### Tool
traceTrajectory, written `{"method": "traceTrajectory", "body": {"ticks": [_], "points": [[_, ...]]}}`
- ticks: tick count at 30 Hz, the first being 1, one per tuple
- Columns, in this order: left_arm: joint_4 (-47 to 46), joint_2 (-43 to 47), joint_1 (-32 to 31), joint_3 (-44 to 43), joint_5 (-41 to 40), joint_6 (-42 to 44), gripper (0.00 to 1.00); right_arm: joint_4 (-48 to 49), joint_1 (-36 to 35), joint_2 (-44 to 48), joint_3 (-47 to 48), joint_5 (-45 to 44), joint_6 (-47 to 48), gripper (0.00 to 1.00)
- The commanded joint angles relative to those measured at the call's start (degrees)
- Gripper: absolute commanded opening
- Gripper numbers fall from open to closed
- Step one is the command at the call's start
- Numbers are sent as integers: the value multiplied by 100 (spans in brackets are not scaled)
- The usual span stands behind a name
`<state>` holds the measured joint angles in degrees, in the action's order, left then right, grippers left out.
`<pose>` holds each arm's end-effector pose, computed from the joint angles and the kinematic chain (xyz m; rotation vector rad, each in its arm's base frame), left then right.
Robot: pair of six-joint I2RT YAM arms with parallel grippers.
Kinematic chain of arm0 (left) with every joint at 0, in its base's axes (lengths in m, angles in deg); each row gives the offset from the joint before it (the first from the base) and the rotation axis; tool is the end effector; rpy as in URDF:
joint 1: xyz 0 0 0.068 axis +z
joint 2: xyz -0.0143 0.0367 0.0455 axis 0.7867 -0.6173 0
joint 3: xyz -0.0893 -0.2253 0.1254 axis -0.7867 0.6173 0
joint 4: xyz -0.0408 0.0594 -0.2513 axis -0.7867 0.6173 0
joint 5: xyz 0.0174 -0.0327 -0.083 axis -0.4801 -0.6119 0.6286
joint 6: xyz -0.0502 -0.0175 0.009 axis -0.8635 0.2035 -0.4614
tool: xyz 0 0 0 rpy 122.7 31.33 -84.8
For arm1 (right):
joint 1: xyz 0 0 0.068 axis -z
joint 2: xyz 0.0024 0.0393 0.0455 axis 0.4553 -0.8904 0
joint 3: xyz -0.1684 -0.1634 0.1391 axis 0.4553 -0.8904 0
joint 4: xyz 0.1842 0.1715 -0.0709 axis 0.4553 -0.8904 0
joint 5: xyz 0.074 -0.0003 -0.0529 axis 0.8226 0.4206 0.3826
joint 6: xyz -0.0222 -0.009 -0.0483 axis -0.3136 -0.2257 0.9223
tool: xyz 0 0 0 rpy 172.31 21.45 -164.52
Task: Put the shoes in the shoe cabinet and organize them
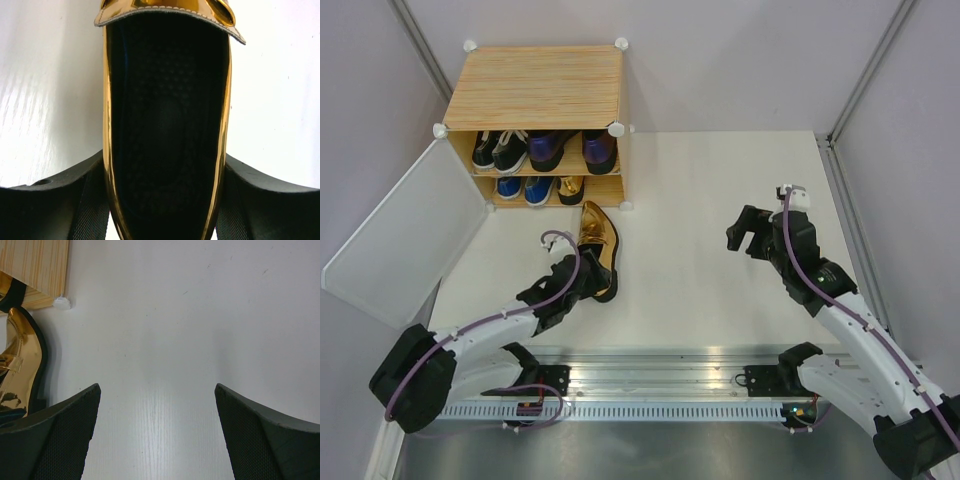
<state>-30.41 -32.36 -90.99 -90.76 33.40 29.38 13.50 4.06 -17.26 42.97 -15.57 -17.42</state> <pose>0.1617 -0.1156 0.1613 -0.4310 2.2197 -0.4633 0.1794 0.0680 0.3025 0.2258 2.0569 0.3340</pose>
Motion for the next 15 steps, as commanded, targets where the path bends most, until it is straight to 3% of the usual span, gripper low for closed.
{"method": "traceTrajectory", "body": {"ticks": [1,15], "points": [[-583,-582,158,13,272,511,2,186,9,1,5,36,72,98],[-135,-1452,158,-708,-668,1610,2,256,9,-121,-13,45,72,98]]}}
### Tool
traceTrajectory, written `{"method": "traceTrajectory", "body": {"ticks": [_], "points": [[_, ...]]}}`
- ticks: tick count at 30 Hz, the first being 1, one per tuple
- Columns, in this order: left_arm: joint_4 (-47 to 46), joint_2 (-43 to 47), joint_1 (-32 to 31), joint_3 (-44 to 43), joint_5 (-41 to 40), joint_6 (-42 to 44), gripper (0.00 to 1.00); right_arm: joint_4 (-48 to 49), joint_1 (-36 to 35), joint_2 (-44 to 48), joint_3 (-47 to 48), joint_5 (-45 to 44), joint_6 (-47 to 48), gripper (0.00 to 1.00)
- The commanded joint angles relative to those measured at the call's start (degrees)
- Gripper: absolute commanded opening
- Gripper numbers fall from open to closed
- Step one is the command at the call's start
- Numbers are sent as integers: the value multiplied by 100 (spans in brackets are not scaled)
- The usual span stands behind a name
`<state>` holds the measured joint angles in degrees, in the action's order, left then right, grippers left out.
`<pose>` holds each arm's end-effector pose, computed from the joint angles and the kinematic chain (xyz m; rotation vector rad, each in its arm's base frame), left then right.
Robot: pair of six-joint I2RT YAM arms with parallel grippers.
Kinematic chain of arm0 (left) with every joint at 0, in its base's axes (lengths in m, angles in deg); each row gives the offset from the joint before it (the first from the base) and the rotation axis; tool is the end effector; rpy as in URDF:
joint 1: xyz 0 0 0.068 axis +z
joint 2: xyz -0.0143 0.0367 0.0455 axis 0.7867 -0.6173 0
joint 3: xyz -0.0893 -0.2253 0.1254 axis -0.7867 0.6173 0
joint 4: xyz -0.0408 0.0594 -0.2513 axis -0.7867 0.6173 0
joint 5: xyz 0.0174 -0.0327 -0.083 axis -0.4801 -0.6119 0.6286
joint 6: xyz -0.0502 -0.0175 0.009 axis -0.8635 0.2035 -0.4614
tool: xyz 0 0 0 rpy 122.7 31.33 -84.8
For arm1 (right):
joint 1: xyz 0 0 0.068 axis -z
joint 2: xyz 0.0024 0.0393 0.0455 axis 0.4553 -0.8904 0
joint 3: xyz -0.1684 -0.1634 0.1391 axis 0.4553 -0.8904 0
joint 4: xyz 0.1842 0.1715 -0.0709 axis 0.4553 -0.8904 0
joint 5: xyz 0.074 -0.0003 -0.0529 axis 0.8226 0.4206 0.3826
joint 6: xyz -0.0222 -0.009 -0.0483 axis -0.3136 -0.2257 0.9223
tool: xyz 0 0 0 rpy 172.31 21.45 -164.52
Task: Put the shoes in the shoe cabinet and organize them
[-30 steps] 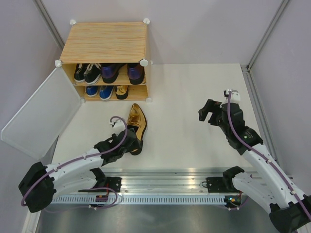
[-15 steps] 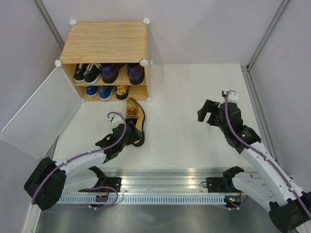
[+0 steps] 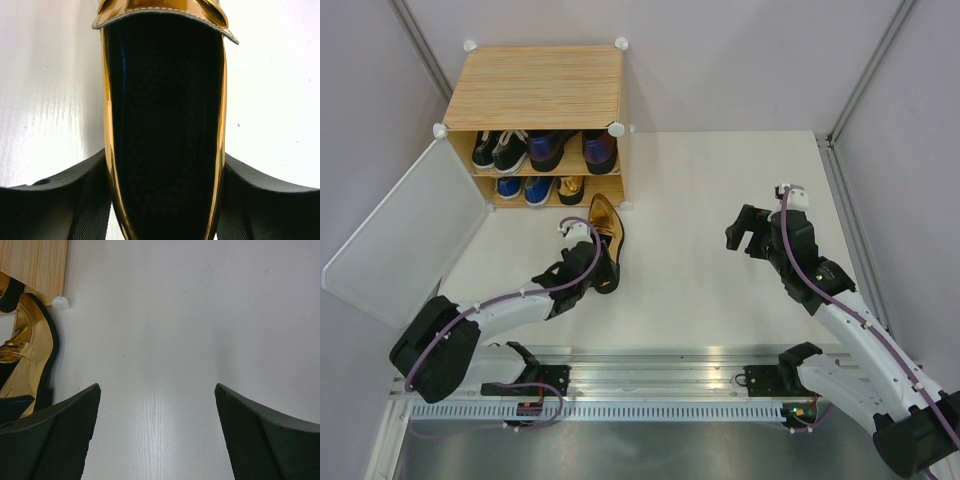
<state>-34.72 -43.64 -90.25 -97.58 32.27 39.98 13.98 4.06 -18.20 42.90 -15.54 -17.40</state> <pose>0.1931 -0.1364 0.1649 -0.2460 2.2247 -0.3366 0.1826 0.0694 0.3000 0.2247 2.0659 0.3301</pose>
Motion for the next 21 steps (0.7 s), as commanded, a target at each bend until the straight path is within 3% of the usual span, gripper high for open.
{"method": "traceTrajectory", "body": {"ticks": [1,9,21], "points": [[287,-360,93,-70,-625,612,2,200,9,-36,-15,52,78,98],[234,-685,172,-290,-977,849,2,217,9,-45,-24,61,70,98],[725,-878,523,-1317,-942,1491,2,235,9,-1,-32,61,79,98]]}}
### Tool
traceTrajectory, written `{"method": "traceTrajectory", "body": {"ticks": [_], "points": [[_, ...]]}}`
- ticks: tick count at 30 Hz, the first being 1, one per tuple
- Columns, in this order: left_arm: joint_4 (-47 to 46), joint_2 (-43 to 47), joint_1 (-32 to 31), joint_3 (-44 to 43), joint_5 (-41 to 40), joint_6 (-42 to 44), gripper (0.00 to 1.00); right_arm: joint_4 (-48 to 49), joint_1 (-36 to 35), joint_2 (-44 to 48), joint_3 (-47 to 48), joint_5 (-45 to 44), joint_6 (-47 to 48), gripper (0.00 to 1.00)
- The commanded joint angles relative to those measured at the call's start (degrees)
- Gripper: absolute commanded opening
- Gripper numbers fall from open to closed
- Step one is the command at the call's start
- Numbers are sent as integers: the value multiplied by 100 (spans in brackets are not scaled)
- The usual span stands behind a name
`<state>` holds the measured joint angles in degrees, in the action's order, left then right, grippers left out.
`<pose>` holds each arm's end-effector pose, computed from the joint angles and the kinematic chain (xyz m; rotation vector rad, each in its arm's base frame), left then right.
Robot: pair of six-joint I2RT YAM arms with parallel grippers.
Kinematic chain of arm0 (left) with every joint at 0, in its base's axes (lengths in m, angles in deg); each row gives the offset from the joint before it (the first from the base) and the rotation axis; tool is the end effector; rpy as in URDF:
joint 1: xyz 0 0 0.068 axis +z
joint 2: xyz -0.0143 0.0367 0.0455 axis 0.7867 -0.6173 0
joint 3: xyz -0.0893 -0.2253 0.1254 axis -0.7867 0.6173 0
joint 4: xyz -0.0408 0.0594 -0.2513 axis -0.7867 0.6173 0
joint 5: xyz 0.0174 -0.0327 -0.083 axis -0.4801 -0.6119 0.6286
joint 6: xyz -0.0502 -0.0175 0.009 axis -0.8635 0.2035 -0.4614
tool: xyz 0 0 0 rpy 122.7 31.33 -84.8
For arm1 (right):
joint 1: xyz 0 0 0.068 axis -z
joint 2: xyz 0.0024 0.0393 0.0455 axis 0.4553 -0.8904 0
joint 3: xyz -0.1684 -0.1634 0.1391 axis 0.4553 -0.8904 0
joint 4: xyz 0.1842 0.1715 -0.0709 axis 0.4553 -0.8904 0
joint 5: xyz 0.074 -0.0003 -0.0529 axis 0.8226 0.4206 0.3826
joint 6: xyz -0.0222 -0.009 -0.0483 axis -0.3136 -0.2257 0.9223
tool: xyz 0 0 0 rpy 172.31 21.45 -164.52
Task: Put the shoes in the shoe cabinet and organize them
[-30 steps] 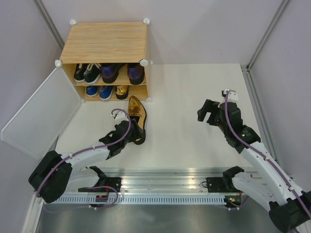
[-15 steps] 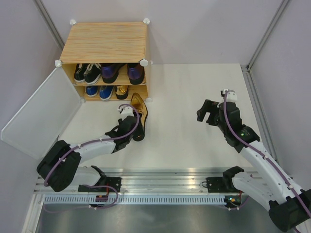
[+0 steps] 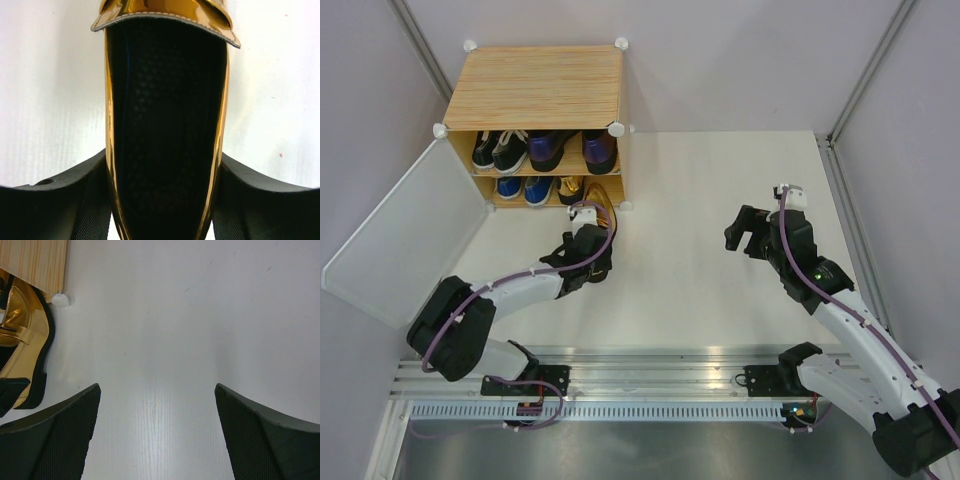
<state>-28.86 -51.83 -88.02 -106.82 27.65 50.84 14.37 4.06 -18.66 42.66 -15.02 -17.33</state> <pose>0.2257 -0.1455 0.1721 -0.0967 2.2602 -0.0743 0.1842 0.0704 0.2977 0.2178 2.0737 0.3358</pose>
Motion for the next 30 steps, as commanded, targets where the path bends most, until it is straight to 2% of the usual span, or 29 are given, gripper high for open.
{"method": "traceTrajectory", "body": {"ticks": [1,12,21,30], "points": [[166,-68,344,-420,-428,448,2,195,17,36,-8,17,81,98],[123,-208,529,-877,-278,1309,2,204,17,27,-17,8,81,98],[-414,-199,722,-1061,134,1819,2,204,9,1,-17,43,81,98],[-379,-164,731,-1334,460,1566,2,213,17,1,-8,17,81,98]]}}
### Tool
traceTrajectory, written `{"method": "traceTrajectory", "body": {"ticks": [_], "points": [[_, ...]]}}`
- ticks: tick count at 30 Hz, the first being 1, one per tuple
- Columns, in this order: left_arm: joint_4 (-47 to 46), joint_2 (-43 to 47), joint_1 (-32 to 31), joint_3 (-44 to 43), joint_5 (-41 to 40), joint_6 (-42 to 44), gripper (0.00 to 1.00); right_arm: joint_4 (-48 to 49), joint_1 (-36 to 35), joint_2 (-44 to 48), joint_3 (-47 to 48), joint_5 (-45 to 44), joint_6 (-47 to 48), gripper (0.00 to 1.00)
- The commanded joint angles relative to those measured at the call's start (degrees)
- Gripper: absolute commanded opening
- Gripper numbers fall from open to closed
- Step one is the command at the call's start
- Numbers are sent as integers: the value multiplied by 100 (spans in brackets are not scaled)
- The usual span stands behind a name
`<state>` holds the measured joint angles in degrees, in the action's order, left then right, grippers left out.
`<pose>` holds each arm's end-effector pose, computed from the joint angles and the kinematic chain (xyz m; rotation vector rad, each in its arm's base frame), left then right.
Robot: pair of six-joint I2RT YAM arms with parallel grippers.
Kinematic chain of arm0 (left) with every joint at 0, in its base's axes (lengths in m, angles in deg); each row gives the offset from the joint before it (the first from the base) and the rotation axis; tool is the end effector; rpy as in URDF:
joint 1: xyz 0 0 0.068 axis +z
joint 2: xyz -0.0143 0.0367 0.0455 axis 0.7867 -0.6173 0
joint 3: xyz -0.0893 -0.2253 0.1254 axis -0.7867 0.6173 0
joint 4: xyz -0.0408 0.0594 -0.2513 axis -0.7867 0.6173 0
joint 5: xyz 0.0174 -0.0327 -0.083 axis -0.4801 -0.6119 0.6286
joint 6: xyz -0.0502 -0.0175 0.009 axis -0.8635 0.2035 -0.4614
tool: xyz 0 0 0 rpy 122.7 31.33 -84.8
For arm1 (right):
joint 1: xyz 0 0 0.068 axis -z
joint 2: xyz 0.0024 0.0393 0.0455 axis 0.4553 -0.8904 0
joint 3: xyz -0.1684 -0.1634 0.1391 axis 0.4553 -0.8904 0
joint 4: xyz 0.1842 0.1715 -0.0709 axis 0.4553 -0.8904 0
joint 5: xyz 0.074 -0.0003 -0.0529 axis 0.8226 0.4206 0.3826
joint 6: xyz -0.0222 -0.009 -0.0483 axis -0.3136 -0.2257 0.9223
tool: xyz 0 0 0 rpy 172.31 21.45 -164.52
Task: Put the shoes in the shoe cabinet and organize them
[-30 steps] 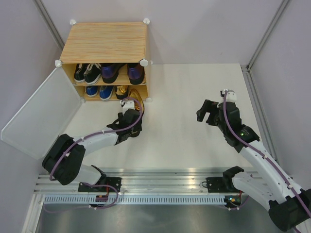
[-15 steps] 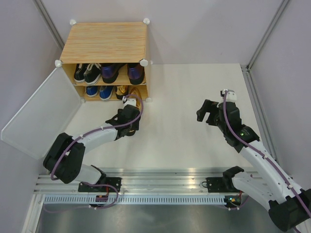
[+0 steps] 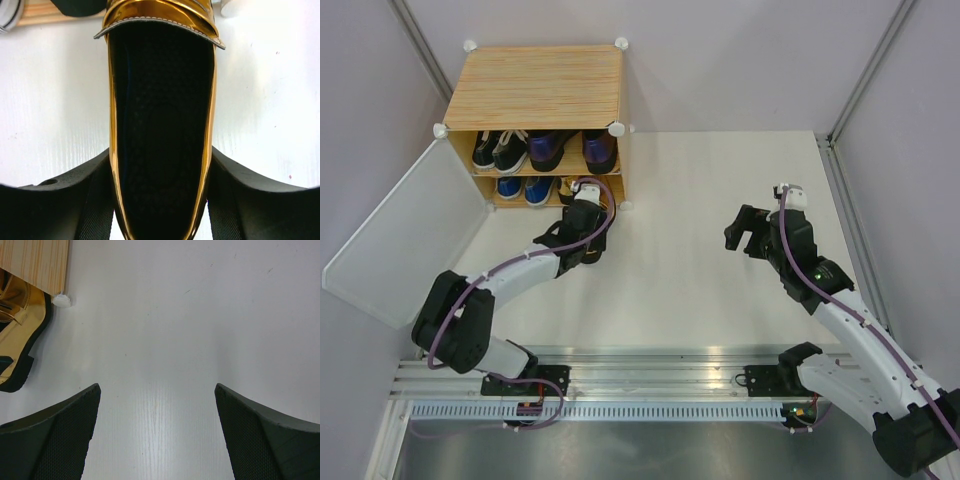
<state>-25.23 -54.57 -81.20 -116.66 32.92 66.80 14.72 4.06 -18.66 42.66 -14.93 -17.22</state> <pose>0.2676 -0.1359 0.2057 0.1124 2.2386 0.0067 0.1845 0.0706 0.2983 0.2152 2.0684 0.3390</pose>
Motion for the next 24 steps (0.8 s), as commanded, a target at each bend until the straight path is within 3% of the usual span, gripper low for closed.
{"method": "traceTrajectory", "body": {"ticks": [1,10,21,22,24], "points": [[-689,109,49,-377,-67,-22,2,178,17,-17,0,17,70,98],[-47,-216,93,-878,-374,-329,2,178,9,-26,0,52,79,98],[418,-110,199,-360,408,-1839,2,187,9,-8,-26,140,70,98],[610,-128,199,-351,399,-1911,4,187,17,9,-26,149,70,98],[717,-146,199,-307,417,-2034,17,187,9,36,-35,193,70,98]]}}
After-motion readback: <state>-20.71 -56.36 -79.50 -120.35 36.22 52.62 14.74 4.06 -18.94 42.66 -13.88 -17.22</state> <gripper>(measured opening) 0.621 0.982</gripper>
